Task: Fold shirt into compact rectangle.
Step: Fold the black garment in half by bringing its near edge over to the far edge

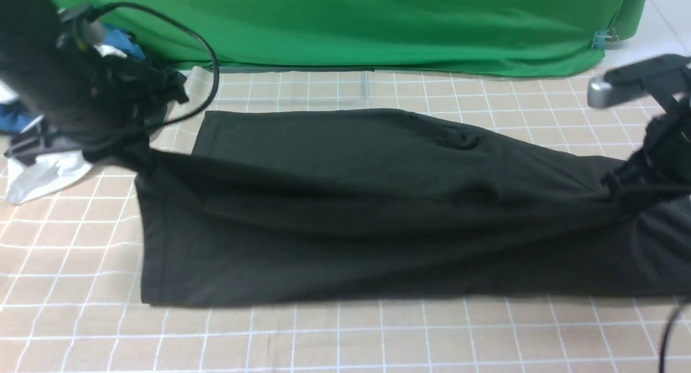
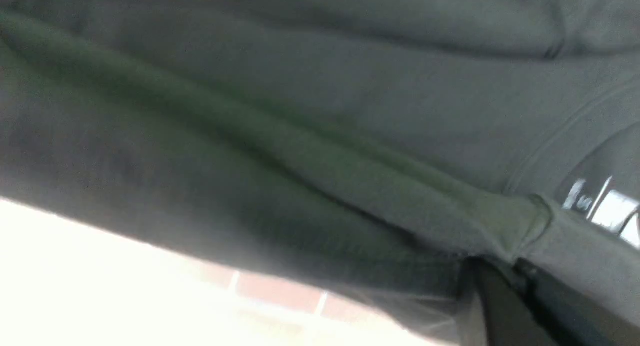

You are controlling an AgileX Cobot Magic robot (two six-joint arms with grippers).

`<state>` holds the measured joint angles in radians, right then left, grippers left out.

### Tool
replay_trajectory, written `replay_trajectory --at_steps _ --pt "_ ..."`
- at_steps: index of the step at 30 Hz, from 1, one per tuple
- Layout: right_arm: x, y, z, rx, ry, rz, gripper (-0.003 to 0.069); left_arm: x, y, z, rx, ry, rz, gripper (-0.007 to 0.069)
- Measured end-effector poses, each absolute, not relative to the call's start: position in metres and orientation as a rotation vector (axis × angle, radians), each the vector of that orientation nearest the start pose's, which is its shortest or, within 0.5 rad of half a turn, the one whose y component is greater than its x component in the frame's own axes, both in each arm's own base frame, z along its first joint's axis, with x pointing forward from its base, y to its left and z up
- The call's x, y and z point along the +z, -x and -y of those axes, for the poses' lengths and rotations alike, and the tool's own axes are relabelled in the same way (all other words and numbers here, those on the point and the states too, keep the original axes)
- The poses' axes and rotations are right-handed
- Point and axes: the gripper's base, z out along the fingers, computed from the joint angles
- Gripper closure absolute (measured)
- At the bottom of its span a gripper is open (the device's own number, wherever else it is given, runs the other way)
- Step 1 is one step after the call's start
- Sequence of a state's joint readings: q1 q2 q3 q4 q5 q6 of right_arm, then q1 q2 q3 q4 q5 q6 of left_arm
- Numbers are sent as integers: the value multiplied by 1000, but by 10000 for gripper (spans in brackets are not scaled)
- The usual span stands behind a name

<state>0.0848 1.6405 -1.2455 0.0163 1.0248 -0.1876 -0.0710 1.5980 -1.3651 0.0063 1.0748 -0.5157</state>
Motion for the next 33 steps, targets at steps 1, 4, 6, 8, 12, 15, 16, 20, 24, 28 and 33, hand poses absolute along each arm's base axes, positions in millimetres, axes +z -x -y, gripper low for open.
replay_trajectory --at_steps 1,4,6,8,12,15,16,20,24,28,33 --pt "255 -332 -28 4 377 -2885 610 301 -336 21 -139 631 -2737 596" --pt "244 -356 -28 7 372 -2901 610 285 -359 14 -135 676 -2756 596" --pt "234 -374 -30 8 372 -2904 610 277 -375 11 -135 689 -2763 596" --pt "224 -391 -31 8 371 -2902 610 265 -390 8 -130 702 -2781 596" --pt "203 -423 -33 6 372 -2906 554 237 -422 5 -113 713 -2826 596" --pt "205 -431 -33 -5 372 -2885 449 230 -433 5 -110 714 -2834 596" --pt "208 -433 -33 -7 369 -2876 410 229 -436 5 -110 715 -2836 596" --pt "223 -436 -37 -4 387 -2851 260 236 -443 5 -115 709 -2817 596" --pt "223 -432 -55 -5 571 -2838 213 247 -446 5 -120 699 -2789 596" --pt "209 -434 -71 7 664 -2844 209 248 -446 5 -118 694 -2797 596" --pt "181 -438 -75 13 725 -2895 224 248 -446 5 -119 693 -2802 596"
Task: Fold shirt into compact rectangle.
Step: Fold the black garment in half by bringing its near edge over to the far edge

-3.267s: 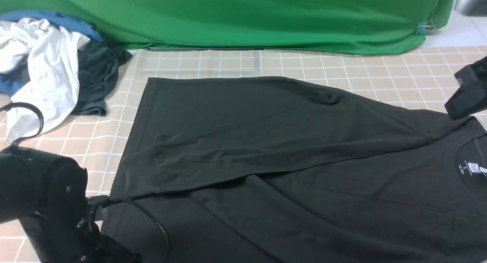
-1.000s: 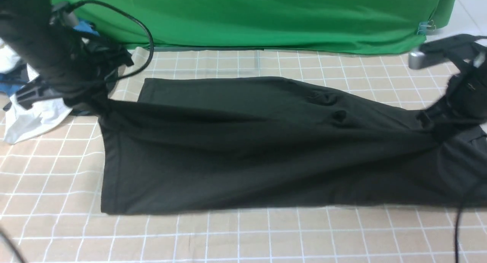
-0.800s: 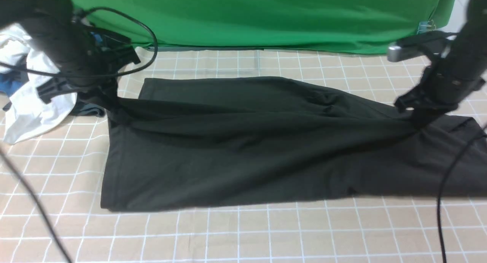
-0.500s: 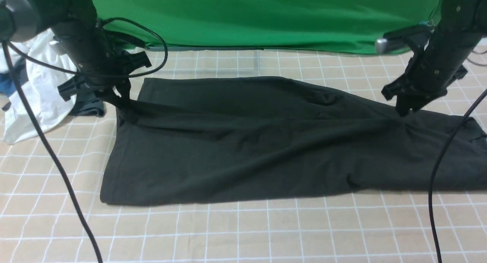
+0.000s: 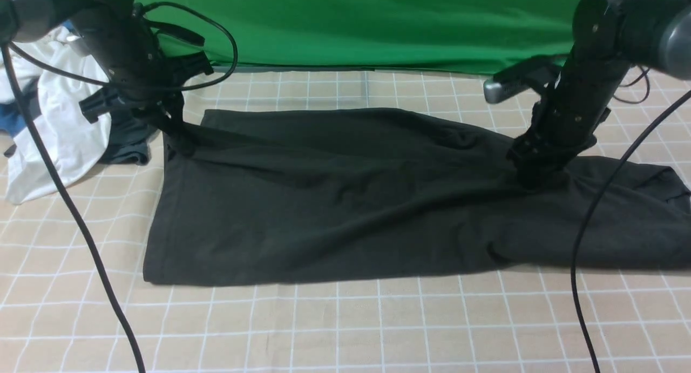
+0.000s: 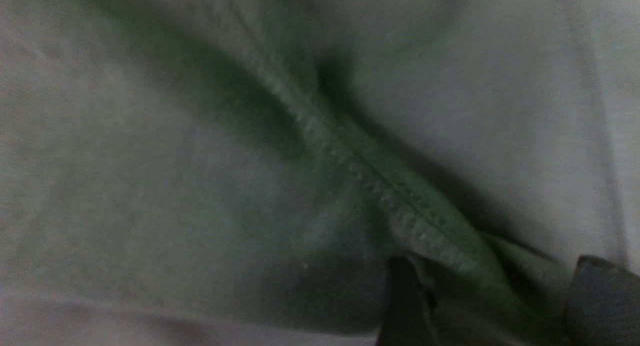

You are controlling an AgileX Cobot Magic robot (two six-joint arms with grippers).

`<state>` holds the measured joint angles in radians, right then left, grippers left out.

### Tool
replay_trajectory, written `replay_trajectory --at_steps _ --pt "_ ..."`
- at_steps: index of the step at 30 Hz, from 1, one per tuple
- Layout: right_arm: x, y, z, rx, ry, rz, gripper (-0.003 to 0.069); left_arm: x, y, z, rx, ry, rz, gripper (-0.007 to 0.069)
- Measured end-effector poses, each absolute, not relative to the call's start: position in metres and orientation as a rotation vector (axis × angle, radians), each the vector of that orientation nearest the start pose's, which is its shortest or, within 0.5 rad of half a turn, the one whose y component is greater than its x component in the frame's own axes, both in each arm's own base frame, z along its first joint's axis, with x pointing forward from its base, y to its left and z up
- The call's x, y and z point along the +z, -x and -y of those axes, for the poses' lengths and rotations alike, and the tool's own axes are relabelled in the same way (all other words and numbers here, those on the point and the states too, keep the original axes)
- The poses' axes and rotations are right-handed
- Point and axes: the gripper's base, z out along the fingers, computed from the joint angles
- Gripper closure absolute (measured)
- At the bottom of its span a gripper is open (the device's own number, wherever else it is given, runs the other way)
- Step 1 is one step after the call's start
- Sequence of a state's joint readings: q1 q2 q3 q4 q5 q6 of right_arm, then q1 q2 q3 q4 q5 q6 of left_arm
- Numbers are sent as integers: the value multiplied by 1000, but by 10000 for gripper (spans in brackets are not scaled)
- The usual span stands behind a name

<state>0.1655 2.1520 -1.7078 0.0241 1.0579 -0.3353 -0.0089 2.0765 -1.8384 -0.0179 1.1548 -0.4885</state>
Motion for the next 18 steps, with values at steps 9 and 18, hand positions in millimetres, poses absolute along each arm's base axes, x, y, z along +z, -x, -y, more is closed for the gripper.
replay_trajectory --at_steps 9,18 --pt "182 -437 -75 10 740 -2892 604 253 -446 6 -136 690 -2798 596" --pt "240 -444 -75 -22 706 -2731 606 288 -453 7 -166 668 -2724 596"
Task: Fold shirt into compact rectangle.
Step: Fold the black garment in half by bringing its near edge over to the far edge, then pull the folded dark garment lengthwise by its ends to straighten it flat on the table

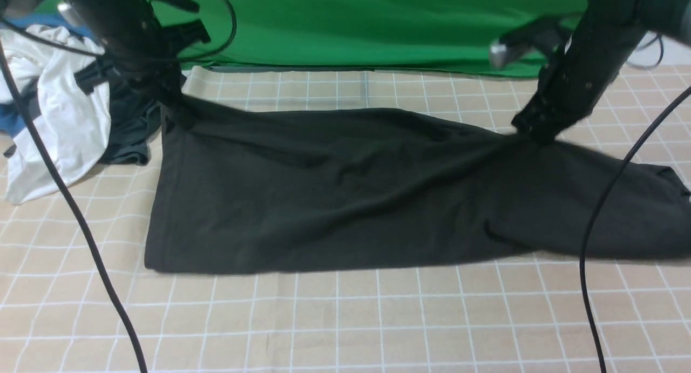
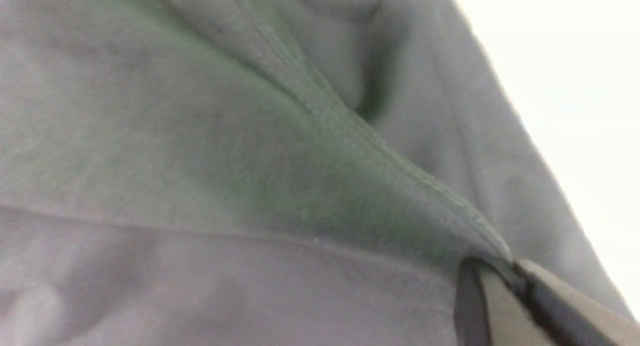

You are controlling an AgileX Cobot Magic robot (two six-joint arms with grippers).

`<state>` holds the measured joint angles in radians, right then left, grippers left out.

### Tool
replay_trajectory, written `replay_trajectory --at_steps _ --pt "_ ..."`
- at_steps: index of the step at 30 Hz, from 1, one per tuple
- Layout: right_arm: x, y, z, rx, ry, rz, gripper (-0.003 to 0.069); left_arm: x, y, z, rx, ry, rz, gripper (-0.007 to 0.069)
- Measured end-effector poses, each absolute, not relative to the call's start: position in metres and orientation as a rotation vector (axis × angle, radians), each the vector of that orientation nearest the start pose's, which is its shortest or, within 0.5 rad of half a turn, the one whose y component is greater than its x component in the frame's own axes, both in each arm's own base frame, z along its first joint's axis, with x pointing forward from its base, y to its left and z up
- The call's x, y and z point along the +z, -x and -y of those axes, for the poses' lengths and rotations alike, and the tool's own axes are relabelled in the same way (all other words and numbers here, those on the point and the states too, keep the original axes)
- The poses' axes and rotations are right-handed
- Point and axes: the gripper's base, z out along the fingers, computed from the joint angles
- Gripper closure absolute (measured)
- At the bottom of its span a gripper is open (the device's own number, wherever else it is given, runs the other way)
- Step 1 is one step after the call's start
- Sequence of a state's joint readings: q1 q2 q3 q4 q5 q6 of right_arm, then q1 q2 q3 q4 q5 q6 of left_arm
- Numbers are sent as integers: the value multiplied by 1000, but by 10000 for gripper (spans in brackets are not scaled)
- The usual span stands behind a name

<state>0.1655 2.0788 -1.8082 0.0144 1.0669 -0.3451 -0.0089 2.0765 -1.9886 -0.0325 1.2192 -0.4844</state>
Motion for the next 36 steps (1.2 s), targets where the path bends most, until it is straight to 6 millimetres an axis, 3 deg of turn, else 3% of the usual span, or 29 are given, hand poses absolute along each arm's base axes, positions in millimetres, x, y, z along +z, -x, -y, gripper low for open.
replay_trajectory --at_steps 7,12,22,27,29,32,35,36 --pt "252 -454 -74 -33 638 -2630 606 302 -459 4 -150 643 -2630 596" --pt "246 -462 -62 -38 567 -2617 606 300 -468 1 -121 640 -2559 596" --pt "215 -483 -61 -43 533 -2554 600 248 -499 1 -138 645 -2520 596" --pt "210 -491 -62 -45 490 -2489 512 239 -507 1 -152 638 -2481 588" --pt "212 -493 -62 -46 468 -2466 389 236 -509 1 -158 638 -2467 538" --pt "214 -490 -61 -52 478 -2495 286 236 -510 0 -137 626 -2463 440" --pt "223 -483 -60 -42 466 -2545 276 239 -508 0 -124 628 -2477 374" --pt "237 -474 -57 -61 462 -2601 309 247 -503 0 -116 616 -2517 342"
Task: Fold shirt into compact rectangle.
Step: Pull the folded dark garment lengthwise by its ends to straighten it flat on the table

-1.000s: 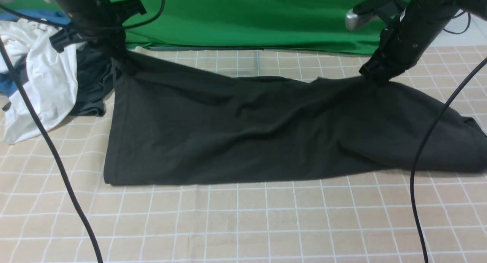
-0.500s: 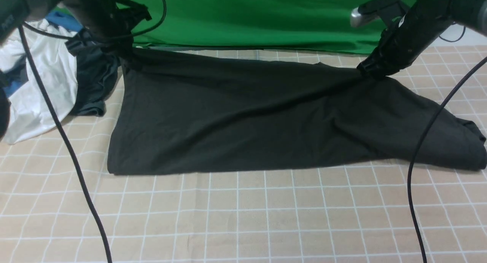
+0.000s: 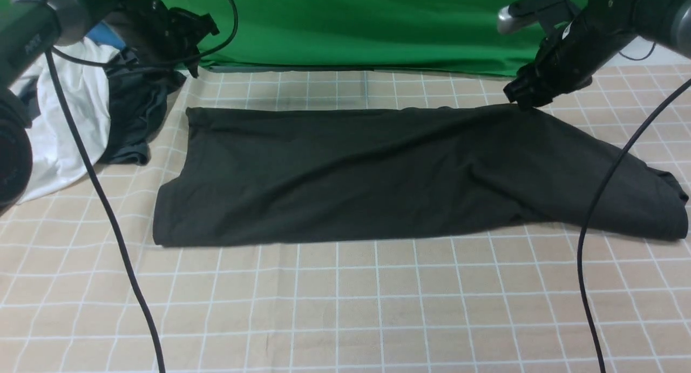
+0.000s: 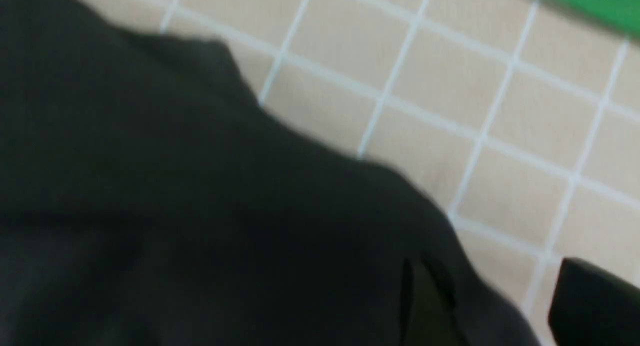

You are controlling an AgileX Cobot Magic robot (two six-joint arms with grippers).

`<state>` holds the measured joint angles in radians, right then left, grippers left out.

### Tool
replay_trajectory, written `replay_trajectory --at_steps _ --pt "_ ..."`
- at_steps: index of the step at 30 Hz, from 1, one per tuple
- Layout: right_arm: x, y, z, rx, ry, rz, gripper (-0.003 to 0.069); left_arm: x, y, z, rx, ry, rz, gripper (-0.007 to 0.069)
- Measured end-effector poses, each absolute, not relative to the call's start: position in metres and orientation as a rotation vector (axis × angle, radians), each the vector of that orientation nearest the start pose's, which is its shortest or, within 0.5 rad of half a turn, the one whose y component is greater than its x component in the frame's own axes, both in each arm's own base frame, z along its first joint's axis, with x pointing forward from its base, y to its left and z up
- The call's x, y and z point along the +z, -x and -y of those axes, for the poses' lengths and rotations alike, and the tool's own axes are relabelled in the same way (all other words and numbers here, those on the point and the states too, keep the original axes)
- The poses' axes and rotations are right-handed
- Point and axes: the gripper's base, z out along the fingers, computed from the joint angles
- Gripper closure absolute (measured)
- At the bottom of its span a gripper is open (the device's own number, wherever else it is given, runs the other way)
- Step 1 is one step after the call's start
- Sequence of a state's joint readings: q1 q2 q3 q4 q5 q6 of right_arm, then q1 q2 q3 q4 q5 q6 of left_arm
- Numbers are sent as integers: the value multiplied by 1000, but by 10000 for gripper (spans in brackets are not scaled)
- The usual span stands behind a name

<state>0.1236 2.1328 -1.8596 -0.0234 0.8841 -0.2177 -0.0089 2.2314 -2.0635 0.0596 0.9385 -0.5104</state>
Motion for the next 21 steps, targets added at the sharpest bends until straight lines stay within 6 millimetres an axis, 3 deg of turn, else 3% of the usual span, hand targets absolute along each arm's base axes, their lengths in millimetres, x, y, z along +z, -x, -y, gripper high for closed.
replay_trajectory --at_steps 1,3,4,5,8,10,11,13,17,21 --pt "239 -474 -57 -64 460 -2595 317 249 -502 0 -117 612 -2521 339" --pt "260 -460 -52 -81 464 -2652 414 262 -493 4 -146 535 -2584 348" --pt "276 -449 -47 -84 455 -2684 513 273 -485 11 -228 487 -2634 386" --pt "287 -442 -41 -87 442 -2705 566 281 -478 14 -266 457 -2666 419" --pt "307 -425 -17 -65 328 -2747 622 299 -465 28 -352 346 -2704 566" --pt "306 -416 2 -46 243 -2783 624 302 -455 37 -346 294 -2726 601" --pt "305 -415 2 -38 240 -2786 624 302 -455 37 -346 294 -2729 603" --pt "292 -403 26 -22 146 -2857 622 295 -441 51 -319 241 -2788 614" --pt "262 -386 51 -5 30 -2977 567 267 -420 73 -300 180 -2908 614" --pt "237 -377 68 -4 -51 -2993 380 234 -410 85 -290 160 -2947 614"
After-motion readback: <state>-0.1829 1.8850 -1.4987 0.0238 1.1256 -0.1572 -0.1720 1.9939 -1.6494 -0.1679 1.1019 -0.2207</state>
